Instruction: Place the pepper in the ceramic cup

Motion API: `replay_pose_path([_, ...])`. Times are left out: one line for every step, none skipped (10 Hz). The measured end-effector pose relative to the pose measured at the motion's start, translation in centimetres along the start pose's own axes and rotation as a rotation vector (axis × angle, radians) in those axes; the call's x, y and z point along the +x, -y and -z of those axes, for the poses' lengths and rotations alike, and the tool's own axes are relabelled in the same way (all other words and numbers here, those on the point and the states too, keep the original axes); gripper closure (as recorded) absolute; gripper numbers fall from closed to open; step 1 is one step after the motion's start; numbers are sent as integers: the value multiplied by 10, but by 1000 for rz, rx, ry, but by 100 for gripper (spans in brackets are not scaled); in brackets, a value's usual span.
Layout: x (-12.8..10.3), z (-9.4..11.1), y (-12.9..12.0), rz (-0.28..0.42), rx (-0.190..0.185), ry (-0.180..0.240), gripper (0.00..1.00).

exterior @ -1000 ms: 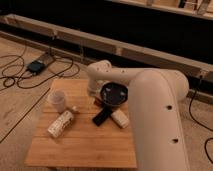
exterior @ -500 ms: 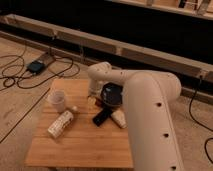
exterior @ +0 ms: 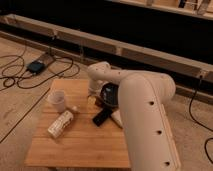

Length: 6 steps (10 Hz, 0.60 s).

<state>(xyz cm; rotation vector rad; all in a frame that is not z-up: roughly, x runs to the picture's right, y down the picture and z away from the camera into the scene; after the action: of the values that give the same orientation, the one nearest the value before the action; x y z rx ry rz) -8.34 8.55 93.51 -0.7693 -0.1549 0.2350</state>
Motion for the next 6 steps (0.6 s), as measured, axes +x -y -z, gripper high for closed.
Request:
replay_pose_path([0,-1,2,4,-3,-3,20])
replay_pose_path([1,-4,3,11,-10,-9,21])
replay_pose_path([1,-5,3,16,-15,-13,26])
replay_pose_path([2,-8,4,23,-21,-16,38])
replay_pose_path([3,-9,6,29,-25,-19,47])
replay_pose_path([4,-10,7,32,-28,-22,58])
